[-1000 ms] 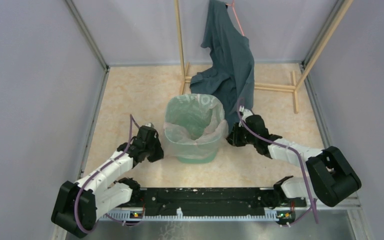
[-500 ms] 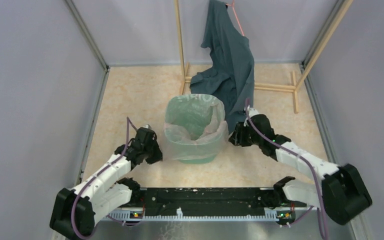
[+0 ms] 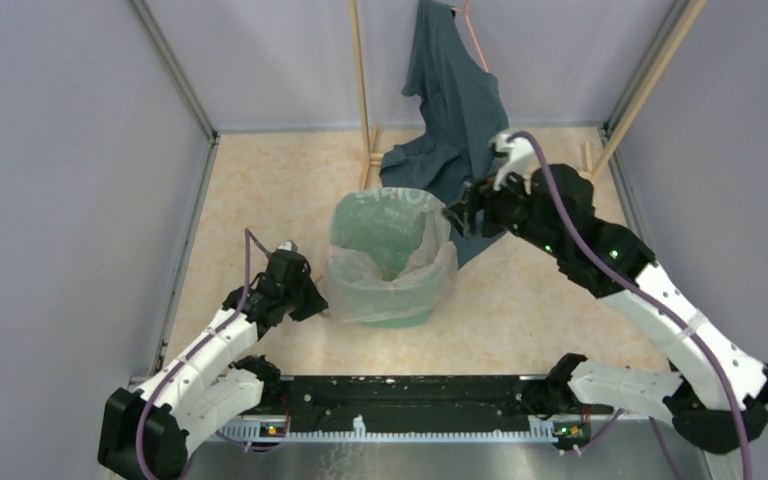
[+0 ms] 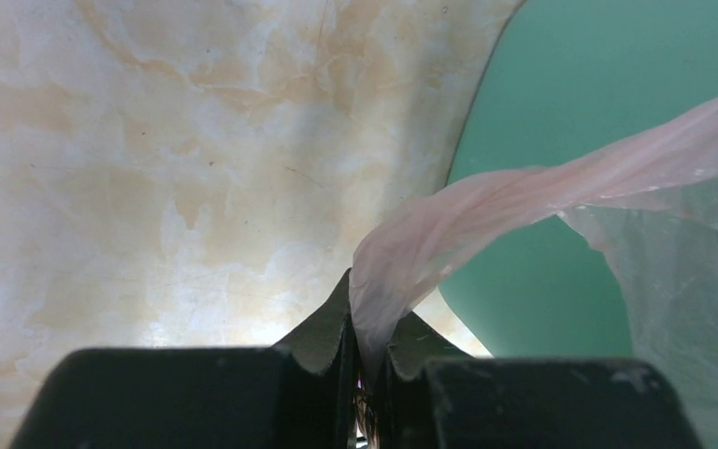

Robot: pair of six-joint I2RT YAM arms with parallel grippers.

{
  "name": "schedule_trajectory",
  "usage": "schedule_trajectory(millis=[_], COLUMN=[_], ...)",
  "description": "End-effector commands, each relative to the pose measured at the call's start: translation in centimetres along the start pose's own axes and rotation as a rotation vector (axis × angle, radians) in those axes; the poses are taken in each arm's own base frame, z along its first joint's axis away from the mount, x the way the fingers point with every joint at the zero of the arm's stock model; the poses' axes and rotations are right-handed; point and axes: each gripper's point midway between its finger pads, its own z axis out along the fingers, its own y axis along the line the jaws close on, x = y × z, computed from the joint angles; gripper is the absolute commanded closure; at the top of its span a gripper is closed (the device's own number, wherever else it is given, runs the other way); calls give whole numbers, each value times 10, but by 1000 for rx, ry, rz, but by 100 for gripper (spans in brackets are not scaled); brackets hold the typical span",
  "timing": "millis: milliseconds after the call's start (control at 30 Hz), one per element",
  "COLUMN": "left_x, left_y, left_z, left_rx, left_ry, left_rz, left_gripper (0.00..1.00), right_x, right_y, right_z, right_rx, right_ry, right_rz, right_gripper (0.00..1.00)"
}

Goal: Put the trash bags into the trash bin

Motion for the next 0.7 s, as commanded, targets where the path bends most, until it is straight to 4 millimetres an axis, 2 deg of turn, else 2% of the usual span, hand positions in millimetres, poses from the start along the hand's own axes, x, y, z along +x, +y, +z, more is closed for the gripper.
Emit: schedule_trajectory(millis=[0,100,167,233,333,467,533,600,667], left_x=[-3,-2,-2,-3,-2,-2,0,1,3], left_y=[1,1,2,5,8,8,10,11,10], left_z=[7,7,5,4,3,3,4,5,6], left_rx=[-5,-5,-9,-18,-25,-20,-26,-29,-24], left_ry=[-18,-11,-12,-20,-31,-33,-24,-20,-13], left_rz=[-11,-9,-7,-4,-4,-12,-11,-11,-13], left_gripper=[88,88,89,89,88,88,88,88,89], right_x=[22,47,68,86,109,138,148,150,145], right_y=[75,112,117,104,68,26,13,4,8], right_z=[23,46,60,74,86,91,93,95,96], right_rx=[-189,-275,-275,-198,-13,165,221,281,287], right_ry=[180,270,340,389,442,513,543,551,555], right_rz=[-193,-223,-232,-253,-321,-413,-439,-463,-461], right_gripper=[34,36,43,52,62,68,69,71,73])
